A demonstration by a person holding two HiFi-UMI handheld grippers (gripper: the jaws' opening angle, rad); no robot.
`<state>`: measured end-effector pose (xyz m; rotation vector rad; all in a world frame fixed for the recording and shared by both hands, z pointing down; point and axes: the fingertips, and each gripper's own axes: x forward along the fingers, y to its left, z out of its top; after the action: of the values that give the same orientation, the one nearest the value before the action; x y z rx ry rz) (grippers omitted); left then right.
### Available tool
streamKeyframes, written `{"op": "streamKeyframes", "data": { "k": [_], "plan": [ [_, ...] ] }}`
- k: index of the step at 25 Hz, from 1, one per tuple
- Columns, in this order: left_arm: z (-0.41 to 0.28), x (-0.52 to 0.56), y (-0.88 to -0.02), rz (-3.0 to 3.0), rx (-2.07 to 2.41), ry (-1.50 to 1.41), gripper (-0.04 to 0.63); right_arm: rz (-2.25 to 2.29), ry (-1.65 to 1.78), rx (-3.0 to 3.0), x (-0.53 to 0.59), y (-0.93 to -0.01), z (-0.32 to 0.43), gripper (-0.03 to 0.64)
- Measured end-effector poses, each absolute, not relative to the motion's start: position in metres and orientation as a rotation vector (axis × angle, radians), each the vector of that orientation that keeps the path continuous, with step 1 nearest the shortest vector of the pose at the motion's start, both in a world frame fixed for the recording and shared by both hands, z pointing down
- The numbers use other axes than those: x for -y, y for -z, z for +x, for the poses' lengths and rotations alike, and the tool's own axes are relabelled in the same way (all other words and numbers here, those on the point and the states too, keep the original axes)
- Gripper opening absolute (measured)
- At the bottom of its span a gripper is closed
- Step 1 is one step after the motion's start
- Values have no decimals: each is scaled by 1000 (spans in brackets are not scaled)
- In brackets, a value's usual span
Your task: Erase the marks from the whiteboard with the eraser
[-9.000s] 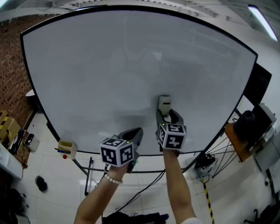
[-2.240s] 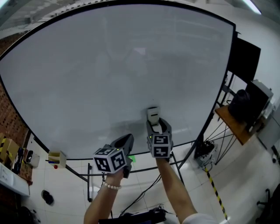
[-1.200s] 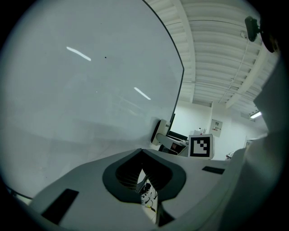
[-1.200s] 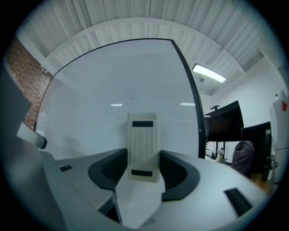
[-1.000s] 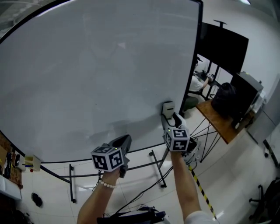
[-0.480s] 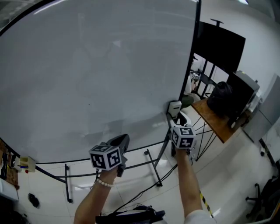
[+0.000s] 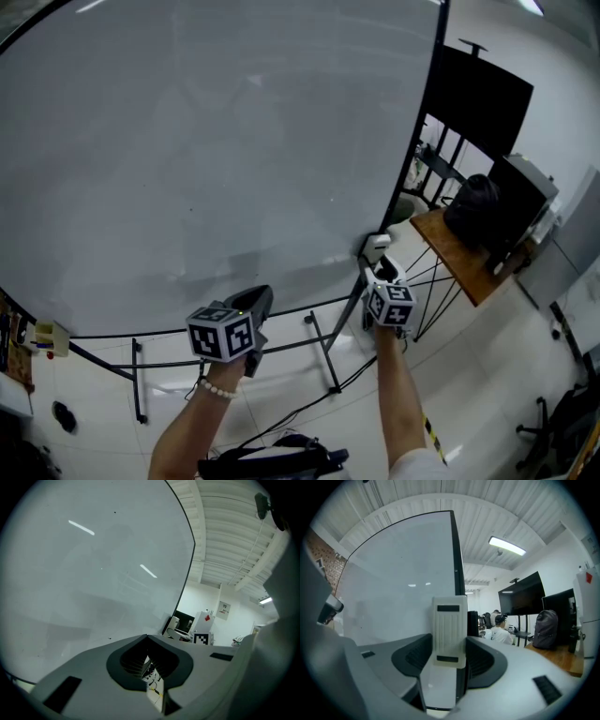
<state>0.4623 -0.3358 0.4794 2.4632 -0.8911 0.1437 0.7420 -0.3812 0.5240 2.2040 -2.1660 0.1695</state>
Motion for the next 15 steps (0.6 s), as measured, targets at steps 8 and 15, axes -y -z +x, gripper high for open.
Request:
{"op": "streamKeyframes", "data": {
  "k": [8, 15],
  "plan": [
    [438, 334, -491, 2425, 922, -142, -12, 2196, -90, 2165, 380, -524, 706, 253],
    [397, 328, -495, 2401, 962, -122, -12, 2195, -119, 2196, 381, -525, 649, 255]
  ]
}}
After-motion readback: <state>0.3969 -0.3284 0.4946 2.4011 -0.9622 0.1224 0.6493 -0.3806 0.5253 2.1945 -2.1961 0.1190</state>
